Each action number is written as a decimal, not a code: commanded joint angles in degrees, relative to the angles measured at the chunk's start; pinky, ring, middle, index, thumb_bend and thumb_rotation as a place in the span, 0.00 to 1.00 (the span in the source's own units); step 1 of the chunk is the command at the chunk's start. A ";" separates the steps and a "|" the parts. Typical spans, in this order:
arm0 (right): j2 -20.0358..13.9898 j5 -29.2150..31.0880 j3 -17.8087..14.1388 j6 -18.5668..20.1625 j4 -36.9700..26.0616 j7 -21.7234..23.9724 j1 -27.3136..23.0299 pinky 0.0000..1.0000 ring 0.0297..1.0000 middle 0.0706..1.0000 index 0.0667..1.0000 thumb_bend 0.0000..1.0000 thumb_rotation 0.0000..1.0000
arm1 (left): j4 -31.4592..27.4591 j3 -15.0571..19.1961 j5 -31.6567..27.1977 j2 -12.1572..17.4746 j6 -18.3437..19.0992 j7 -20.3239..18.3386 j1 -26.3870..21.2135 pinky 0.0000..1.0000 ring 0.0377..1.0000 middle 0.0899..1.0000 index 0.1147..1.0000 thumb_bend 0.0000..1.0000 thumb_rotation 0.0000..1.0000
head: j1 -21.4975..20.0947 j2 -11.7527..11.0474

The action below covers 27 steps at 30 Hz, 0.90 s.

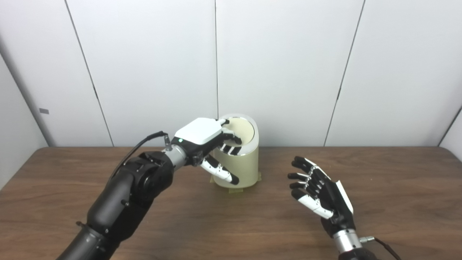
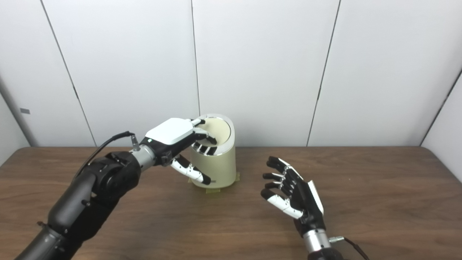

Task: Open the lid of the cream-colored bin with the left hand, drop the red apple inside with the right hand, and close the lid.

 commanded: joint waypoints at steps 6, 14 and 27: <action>-0.17 -0.48 -0.10 -0.54 -1.90 -0.69 -0.77 0.60 0.70 0.80 0.79 0.80 0.51 | 1.86 -0.94 -3.99 0.96 -0.22 -1.56 0.59 1.00 1.00 0.77 0.72 0.89 0.44 | 0.02 0.06; 0.04 -0.40 -0.18 -0.15 -2.13 -0.79 -0.66 0.59 0.69 0.80 0.79 0.79 0.50 | 0.66 -0.34 -5.62 1.16 -0.74 0.44 0.94 1.00 1.00 0.77 0.73 0.88 0.41 | 0.20 -0.02; -0.22 -0.07 -0.14 -0.92 -1.06 -0.37 -0.75 0.60 0.71 0.80 0.78 0.77 0.49 | -2.04 3.40 -6.26 0.36 -3.51 8.61 1.57 1.00 1.00 0.87 0.86 0.79 0.37 | 0.52 0.21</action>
